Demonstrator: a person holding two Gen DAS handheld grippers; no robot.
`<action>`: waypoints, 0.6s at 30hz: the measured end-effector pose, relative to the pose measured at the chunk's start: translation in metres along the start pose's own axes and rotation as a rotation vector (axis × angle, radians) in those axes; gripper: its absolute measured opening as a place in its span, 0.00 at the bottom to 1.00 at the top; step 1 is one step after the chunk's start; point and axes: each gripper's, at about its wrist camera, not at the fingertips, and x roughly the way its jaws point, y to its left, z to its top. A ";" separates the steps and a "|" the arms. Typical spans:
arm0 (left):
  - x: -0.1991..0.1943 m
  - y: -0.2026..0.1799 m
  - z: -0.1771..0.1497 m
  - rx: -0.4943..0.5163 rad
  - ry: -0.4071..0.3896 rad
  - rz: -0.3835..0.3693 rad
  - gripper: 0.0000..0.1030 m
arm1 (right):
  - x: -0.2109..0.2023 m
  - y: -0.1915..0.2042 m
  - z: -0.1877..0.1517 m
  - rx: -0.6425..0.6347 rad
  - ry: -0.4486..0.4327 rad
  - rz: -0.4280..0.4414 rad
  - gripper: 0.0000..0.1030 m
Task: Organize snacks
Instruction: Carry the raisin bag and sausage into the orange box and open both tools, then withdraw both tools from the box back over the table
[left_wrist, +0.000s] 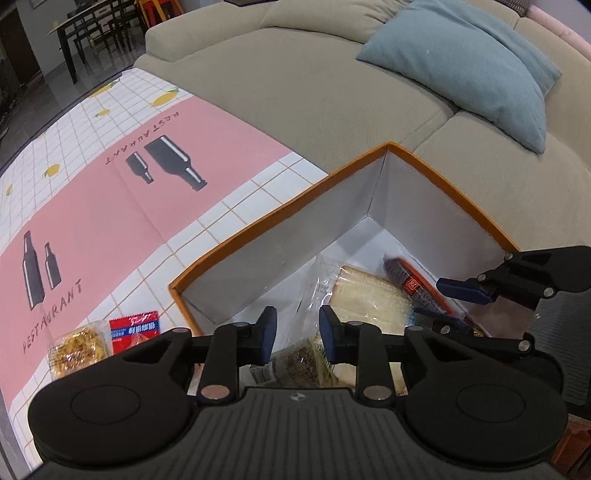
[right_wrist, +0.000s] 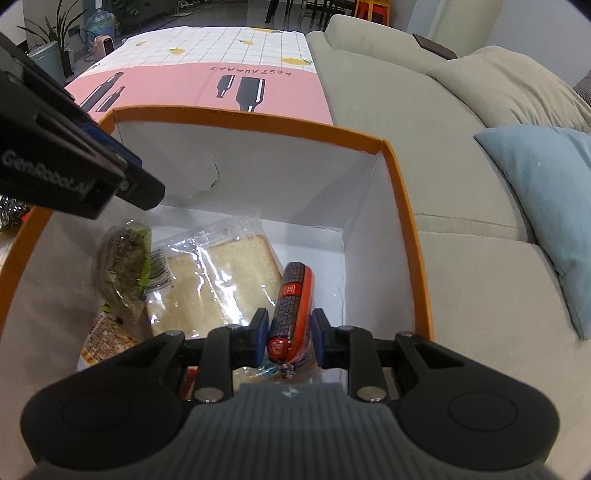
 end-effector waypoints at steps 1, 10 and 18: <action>-0.002 0.001 0.000 -0.004 -0.002 -0.001 0.33 | -0.002 0.001 0.001 0.001 -0.004 0.005 0.26; -0.045 0.026 -0.020 -0.118 -0.098 -0.016 0.44 | -0.033 0.020 0.010 0.048 -0.090 0.204 0.33; -0.059 0.057 -0.054 -0.218 -0.101 0.025 0.44 | -0.019 0.055 0.021 0.053 -0.050 0.309 0.09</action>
